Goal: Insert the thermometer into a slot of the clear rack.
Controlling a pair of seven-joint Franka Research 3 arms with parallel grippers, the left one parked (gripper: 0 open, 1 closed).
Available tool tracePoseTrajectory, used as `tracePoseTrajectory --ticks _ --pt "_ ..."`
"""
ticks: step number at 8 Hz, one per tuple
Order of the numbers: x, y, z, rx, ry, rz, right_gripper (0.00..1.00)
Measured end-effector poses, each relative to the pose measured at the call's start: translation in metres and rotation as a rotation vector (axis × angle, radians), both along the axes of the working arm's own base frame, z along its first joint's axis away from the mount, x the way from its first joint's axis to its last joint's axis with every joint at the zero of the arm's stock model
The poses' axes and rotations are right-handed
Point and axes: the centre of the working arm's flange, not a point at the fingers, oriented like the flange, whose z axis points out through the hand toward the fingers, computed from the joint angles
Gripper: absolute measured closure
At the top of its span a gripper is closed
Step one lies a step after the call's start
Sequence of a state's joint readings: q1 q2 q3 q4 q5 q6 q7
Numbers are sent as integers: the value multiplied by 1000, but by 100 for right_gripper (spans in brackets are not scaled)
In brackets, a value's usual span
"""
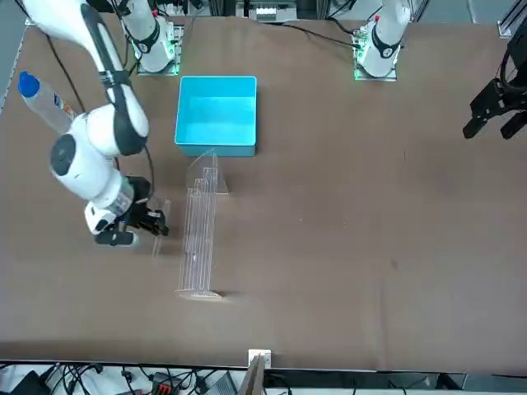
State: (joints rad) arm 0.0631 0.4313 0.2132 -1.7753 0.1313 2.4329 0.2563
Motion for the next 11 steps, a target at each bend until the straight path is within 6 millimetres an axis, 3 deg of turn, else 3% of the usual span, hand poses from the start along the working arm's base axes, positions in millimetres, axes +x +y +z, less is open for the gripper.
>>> tracePoseTrajectory --ticks 1,4,8,11 --pt "-1 15 -5 11 -11 -13 78" --pt "-1 26 -6 24 -9 -44 78" --pt "-10 56 -22 30 17 -39 78" --pt "-12 59 -34 26 35 -34 78"
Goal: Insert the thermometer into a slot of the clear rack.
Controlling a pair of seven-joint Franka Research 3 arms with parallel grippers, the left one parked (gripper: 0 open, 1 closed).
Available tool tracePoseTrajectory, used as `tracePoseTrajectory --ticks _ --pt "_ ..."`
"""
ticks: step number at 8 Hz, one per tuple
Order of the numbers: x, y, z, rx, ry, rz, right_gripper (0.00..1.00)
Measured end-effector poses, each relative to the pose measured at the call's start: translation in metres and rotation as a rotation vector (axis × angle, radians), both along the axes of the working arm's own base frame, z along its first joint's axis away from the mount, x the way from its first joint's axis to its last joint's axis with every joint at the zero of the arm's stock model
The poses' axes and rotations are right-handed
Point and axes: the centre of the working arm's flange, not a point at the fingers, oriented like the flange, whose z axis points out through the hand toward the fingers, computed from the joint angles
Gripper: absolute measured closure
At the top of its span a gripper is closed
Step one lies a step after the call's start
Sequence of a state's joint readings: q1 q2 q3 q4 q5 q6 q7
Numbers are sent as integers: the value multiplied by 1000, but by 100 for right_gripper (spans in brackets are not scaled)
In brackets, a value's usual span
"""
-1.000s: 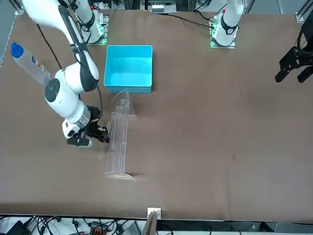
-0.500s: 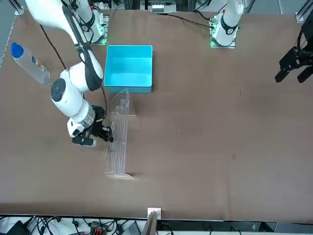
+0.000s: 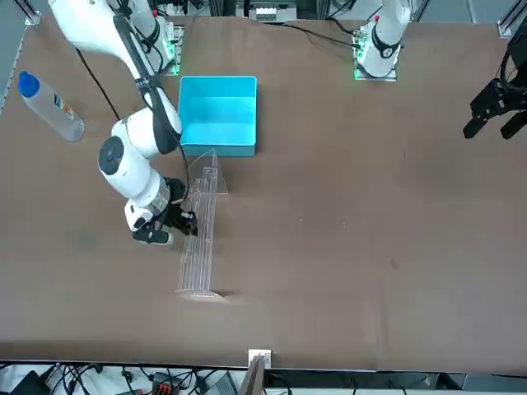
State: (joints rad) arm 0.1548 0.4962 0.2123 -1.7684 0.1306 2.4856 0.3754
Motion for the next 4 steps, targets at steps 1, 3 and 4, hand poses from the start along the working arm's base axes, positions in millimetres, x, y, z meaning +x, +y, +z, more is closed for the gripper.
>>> tracePoseTrajectory --ticks 1,3,4 --pt "0 0 -2 -1 3 0 76" --pt "0 0 -5 -1 7 0 64" --pt "0 0 -5 -4 6 1 48"
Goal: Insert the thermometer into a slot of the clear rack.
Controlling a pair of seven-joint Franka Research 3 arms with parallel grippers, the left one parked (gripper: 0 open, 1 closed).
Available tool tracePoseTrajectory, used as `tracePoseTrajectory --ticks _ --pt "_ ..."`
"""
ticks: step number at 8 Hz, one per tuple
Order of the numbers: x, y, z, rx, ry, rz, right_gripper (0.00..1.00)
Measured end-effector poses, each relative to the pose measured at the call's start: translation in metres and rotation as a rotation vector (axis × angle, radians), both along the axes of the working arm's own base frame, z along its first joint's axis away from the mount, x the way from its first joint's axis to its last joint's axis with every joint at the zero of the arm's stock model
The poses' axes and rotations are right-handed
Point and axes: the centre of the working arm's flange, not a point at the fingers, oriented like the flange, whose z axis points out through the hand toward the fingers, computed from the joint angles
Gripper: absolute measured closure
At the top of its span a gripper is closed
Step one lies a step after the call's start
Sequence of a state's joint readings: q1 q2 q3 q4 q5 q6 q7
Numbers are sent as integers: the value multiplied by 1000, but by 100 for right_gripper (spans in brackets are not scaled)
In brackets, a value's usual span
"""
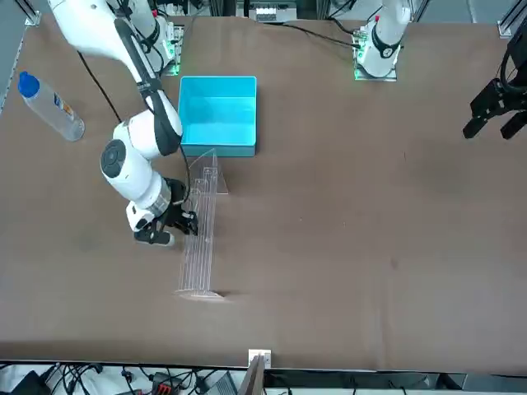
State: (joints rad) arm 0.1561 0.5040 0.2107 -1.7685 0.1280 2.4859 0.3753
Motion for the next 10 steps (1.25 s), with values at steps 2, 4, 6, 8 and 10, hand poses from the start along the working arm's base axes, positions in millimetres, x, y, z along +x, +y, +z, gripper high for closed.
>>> tracePoseTrajectory --ticks 2,4,6,8,10 --pt "2 -5 1 -6 -4 -4 13" --pt "2 -8 12 -21 3 2 0" --pt "3 -48 45 -106 36 21 0" --pt "-2 -106 95 -170 73 69 0" --pt "-16 -166 151 -197 83 114 0"
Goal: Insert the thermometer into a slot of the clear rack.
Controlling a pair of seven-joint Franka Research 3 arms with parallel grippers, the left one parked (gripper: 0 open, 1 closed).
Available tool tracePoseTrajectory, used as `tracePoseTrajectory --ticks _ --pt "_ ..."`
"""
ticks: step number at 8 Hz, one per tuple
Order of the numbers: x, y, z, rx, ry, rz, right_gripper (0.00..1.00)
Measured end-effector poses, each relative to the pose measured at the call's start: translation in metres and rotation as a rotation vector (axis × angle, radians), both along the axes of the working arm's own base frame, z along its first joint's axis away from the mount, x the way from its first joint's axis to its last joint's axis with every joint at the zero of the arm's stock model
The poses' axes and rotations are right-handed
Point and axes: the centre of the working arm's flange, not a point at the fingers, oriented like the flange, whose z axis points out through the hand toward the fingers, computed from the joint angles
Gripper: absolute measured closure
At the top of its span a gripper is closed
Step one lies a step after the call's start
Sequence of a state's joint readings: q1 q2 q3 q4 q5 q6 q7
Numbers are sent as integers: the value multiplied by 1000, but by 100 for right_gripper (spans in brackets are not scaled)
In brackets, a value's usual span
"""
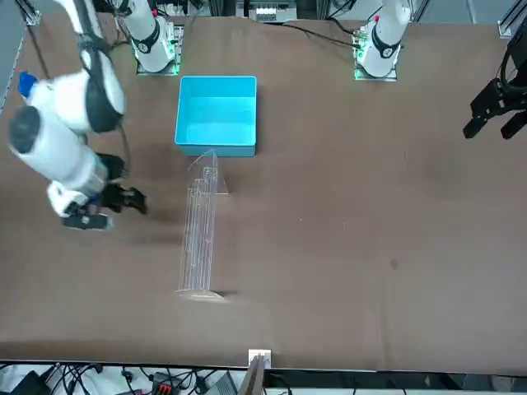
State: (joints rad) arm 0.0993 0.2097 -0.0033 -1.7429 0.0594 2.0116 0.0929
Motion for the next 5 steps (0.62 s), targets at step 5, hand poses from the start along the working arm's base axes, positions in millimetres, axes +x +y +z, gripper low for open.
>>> tracePoseTrajectory --ticks 5 --pt "-43 -97 116 -2 -5 -77 0"
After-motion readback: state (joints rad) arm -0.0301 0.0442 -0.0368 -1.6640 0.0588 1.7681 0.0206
